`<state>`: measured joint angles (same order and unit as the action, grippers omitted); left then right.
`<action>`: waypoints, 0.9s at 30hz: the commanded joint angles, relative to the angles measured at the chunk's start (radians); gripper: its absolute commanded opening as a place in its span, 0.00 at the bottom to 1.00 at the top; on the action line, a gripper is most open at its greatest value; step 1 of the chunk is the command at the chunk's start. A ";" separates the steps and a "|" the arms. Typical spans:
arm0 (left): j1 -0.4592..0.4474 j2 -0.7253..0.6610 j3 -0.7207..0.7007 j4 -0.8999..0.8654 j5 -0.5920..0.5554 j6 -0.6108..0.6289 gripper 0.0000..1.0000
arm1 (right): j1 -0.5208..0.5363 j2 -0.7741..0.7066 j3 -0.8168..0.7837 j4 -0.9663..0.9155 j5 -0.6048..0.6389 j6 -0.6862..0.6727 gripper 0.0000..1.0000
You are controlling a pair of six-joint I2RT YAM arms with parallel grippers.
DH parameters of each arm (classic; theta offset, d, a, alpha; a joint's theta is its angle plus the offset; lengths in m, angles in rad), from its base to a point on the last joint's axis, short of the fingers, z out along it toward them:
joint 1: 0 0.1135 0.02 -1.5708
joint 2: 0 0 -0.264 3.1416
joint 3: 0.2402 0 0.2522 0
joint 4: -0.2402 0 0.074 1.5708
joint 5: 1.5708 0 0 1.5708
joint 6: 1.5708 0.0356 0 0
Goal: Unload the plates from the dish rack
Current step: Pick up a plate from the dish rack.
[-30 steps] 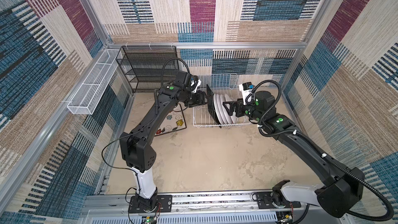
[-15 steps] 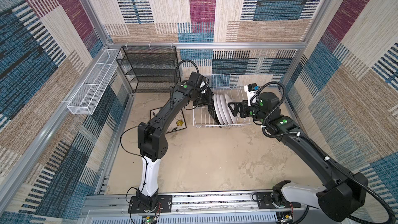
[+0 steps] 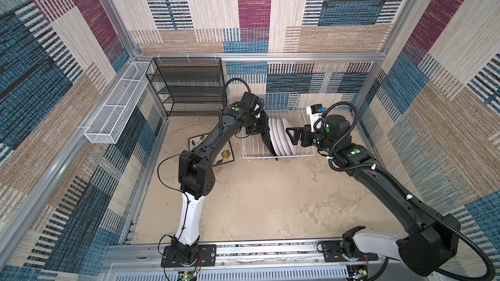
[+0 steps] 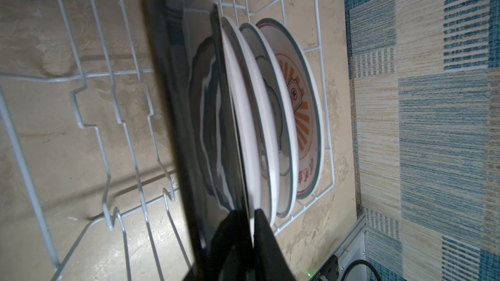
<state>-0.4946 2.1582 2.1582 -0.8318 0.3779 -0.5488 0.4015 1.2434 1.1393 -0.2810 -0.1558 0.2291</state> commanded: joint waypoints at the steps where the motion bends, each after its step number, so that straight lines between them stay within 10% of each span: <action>1: 0.002 -0.009 -0.012 -0.002 -0.038 -0.006 0.17 | -0.002 -0.005 0.004 0.040 0.004 -0.005 1.00; 11: 0.003 -0.059 -0.098 0.069 0.007 -0.074 0.00 | -0.002 -0.004 0.011 0.048 0.000 -0.002 1.00; 27: 0.002 -0.123 -0.094 0.118 0.055 -0.115 0.00 | -0.004 0.000 0.024 0.054 0.003 -0.002 1.00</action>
<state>-0.4931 2.0697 2.0495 -0.7616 0.3981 -0.6621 0.3985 1.2446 1.1534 -0.2600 -0.1547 0.2291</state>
